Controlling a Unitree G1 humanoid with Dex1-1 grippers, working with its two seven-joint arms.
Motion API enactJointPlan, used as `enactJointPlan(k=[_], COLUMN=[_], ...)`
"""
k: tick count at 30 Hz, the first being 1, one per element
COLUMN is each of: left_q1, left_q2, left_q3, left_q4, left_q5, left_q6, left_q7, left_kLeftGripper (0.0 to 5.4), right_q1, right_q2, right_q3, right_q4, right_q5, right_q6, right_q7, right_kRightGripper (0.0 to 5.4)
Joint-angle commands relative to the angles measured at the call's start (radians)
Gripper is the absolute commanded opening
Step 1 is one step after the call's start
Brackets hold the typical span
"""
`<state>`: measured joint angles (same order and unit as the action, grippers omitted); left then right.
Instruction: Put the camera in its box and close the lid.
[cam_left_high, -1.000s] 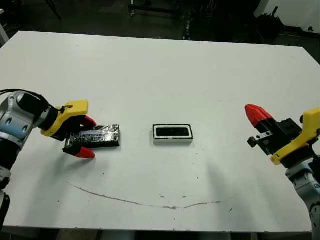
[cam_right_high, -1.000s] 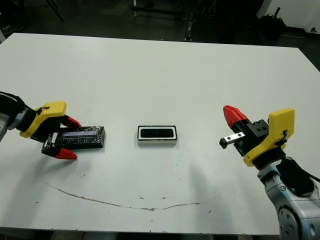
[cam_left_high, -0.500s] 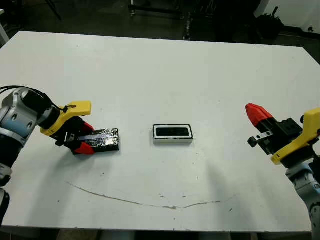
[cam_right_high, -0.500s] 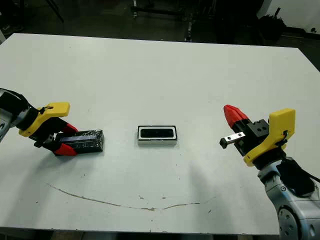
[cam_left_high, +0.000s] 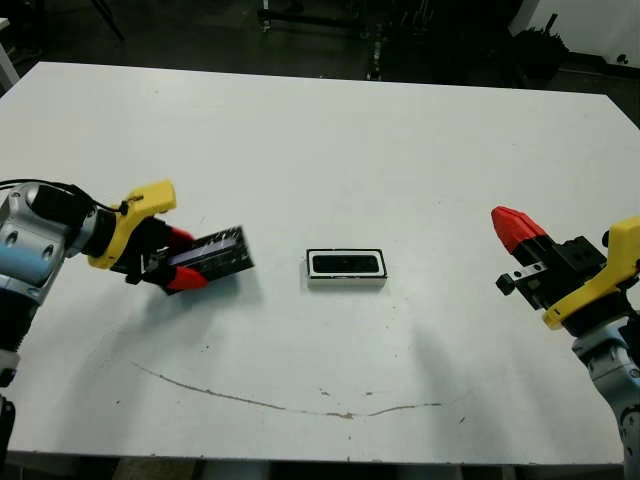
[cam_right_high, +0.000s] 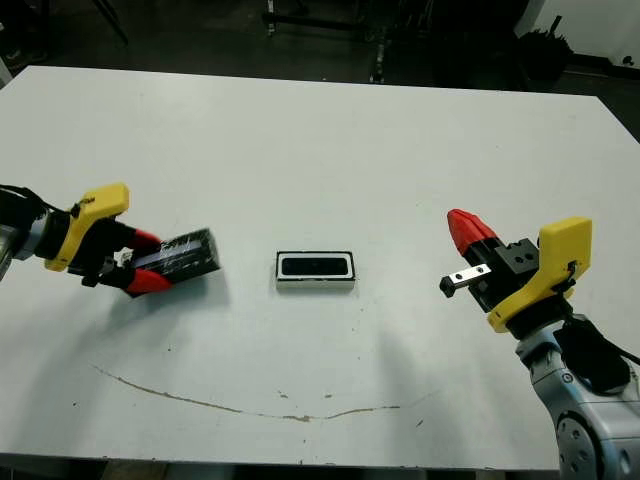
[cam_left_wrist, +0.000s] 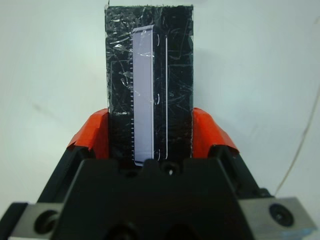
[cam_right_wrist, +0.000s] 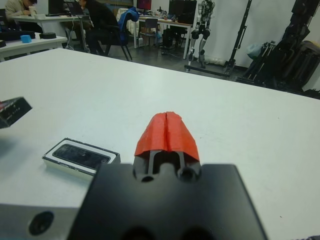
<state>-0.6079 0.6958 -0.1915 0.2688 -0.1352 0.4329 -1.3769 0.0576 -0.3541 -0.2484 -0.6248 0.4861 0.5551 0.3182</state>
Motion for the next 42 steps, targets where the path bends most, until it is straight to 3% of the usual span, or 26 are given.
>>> enactJointPlan(k=[1, 7, 10, 16, 20, 30, 42], left_q1=[-0.001, -0.050, -0.090, -0.134, -0.131, -0.091, -0.095], left_q2=[-0.036, -0.112, -0.137, -0.188, -0.219, -0.244, -0.238], left_q3=[-0.001, -0.048, -0.093, -0.157, -0.163, -0.183, -0.168], left_q4=[-0.021, -0.041, -0.027, 0.072, 0.125, 0.106, 0.135], left_q5=[-0.028, -0.058, -0.056, -0.010, 0.005, 0.048, 0.047], left_q6=[0.014, 0.002, 0.063, -0.049, -0.106, -0.147, -0.150], left_q7=[0.024, 0.011, -0.004, -0.010, 0.004, 0.070, 0.073], left_kLeftGripper=[3.16, 3.16, 3.16, 3.16, 3.16, 3.16, 3.16], right_q1=[0.009, 0.006, 0.004, -0.001, -0.001, 0.002, 0.006], right_q2=[-0.017, -0.020, -0.022, -0.017, -0.014, -0.019, -0.015], right_q3=[0.004, 0.012, 0.018, 0.021, 0.021, 0.016, 0.025], right_q4=[0.003, 0.002, -0.002, -0.016, -0.005, -0.003, -0.010], right_q5=[-0.006, -0.005, -0.013, -0.006, 0.005, 0.012, 0.001], right_q6=[-0.005, 0.008, 0.002, 0.028, 0.011, 0.013, 0.018], right_q7=[0.005, -0.001, -0.001, -0.024, -0.010, -0.004, -0.016], right_kRightGripper=[0.00, 0.00, 0.00, 0.00, 0.00, 0.00, 0.00])
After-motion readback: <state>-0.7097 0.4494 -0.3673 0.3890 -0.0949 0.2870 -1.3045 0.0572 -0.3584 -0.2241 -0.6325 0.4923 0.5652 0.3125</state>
